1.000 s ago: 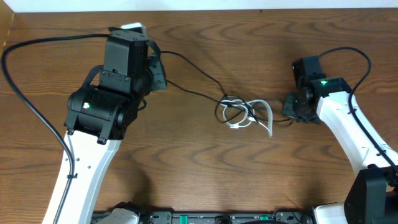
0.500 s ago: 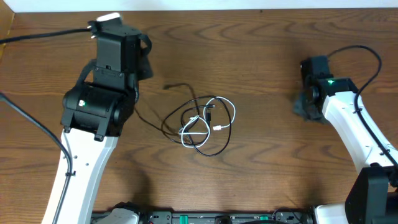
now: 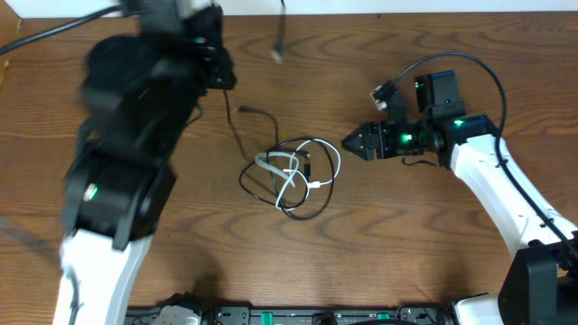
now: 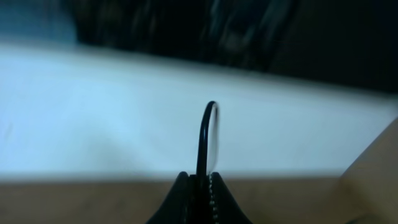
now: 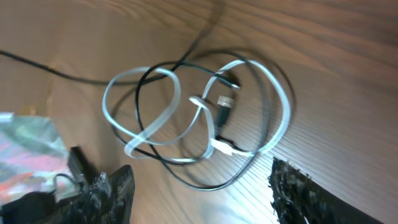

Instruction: Untangle cables

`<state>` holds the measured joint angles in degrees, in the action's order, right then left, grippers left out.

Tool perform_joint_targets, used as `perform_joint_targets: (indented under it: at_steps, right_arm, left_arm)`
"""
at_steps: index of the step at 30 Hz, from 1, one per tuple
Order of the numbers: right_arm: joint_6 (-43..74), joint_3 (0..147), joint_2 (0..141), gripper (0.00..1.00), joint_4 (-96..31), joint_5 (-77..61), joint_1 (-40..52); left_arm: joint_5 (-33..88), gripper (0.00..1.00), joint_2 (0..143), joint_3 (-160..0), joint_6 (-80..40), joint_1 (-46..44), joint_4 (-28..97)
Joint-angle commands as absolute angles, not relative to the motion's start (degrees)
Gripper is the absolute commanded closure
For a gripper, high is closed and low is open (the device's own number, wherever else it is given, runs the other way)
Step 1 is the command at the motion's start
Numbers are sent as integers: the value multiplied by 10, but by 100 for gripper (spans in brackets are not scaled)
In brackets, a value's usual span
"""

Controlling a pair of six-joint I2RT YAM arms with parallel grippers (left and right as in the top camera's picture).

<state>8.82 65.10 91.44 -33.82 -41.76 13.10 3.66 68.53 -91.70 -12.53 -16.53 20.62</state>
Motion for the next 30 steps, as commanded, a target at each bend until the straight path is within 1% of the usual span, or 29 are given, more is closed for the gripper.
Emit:
perform_joint_targets:
  at_steps: [1, 6, 11, 15, 17, 21, 24, 27, 30]
  right_arm:
    - [127, 654, 911, 34, -314, -467, 153]
    - [184, 654, 911, 33, -269, -467, 185]
    - [198, 654, 911, 33, -232, -460, 219]
    - [223, 654, 911, 33, -243, -395, 243]
    - [236, 654, 911, 33, -252, -362, 257]
    - [239, 654, 911, 33, -249, -355, 283]
    - [286, 654, 912, 35, -260, -305, 300]
    - [329, 654, 922, 37, -270, -271, 315]
    - [334, 654, 942, 37, -269, -270, 328]
  left_arm:
    - [56, 92, 644, -933, -178, -164, 146]
    - [56, 93, 629, -933, -241, -164, 59]
    - [56, 92, 632, -933, -291, -164, -41]
    - [53, 92, 632, -934, -292, -164, -81]
    - [44, 92, 632, -936, -292, -164, -83]
    - [36, 93, 632, -938, -286, -164, -81]
    - [28, 93, 632, -938, -258, -164, -66]
    - [-16, 93, 632, -938, -228, -164, -33]
    - [-81, 93, 630, -938, -185, -164, 16]
